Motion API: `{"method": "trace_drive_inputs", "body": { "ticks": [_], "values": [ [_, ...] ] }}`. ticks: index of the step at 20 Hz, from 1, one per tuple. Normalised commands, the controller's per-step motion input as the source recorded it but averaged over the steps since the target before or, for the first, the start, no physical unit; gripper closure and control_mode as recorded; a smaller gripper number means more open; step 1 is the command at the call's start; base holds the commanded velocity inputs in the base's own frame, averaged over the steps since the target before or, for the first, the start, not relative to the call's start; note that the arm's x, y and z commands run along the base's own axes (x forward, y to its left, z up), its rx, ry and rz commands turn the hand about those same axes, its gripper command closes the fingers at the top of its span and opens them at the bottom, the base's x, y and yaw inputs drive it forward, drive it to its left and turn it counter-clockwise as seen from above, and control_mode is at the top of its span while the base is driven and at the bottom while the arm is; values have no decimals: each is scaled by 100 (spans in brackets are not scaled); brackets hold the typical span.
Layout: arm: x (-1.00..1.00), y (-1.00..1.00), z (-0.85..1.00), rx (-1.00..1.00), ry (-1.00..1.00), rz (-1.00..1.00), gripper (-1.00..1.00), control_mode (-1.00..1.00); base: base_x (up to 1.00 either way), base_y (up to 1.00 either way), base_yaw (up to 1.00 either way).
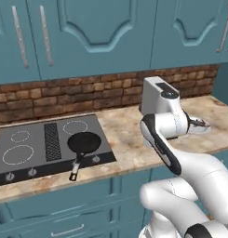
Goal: Place the fish on the plate and place the sweet potato on the same plate.
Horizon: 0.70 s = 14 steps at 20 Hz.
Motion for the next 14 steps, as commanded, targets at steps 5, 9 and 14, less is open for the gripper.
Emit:
{"method": "trace_drive_inputs", "body": {
  "ticks": [5, 9, 14],
  "values": [
    [0, 0, 0, 0, 0, 0, 100, 100, 16, -100, -7],
    [0, 0, 0, 0, 0, 0, 100, 100, 67, -100, -7],
    [0, 0, 0, 0, 0, 0, 100, 100, 82, -87, -6]
  ]
}}
